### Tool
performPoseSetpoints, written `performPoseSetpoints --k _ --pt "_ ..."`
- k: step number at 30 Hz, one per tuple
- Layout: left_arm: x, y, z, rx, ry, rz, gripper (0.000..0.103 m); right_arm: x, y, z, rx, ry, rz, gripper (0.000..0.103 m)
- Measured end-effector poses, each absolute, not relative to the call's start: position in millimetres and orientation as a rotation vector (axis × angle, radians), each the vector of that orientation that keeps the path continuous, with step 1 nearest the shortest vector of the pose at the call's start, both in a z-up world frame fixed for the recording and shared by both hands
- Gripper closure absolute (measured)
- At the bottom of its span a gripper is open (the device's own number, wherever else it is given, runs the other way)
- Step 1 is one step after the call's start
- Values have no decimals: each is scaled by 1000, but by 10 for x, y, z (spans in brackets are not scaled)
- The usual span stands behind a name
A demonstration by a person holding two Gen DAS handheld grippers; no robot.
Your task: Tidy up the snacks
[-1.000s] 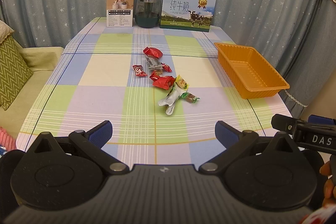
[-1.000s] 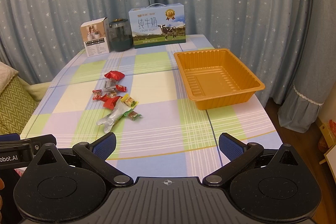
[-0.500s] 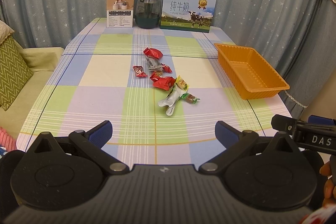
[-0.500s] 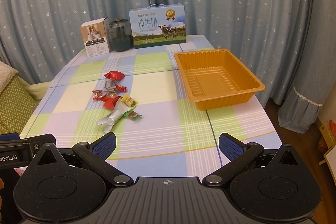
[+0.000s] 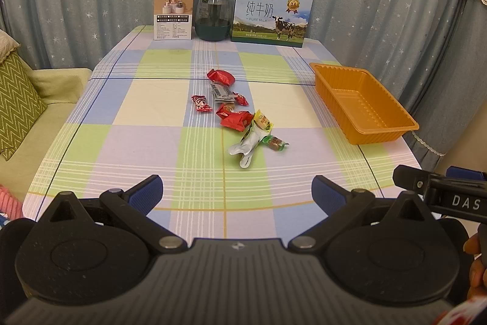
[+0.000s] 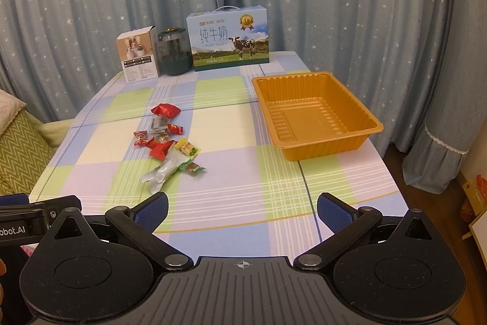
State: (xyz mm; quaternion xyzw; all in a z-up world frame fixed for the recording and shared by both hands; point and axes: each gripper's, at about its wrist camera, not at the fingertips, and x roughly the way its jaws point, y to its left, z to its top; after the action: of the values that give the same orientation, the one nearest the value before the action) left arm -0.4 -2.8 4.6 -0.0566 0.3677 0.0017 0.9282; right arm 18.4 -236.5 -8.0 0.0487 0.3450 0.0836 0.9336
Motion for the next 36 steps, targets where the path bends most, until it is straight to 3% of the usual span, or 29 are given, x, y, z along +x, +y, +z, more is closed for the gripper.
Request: performPoseSetpoints --k 21,32,36 --pt "106 88 42 -162 745 -45 0 209 -2408 -4 118 686 161 0" --pt "610 224 -164 -85 779 -112 0 513 -2293 -120 97 663 212 0" --pt "869 249 -361 -83 795 -175 9 758 -2225 -361 89 685 237 0"
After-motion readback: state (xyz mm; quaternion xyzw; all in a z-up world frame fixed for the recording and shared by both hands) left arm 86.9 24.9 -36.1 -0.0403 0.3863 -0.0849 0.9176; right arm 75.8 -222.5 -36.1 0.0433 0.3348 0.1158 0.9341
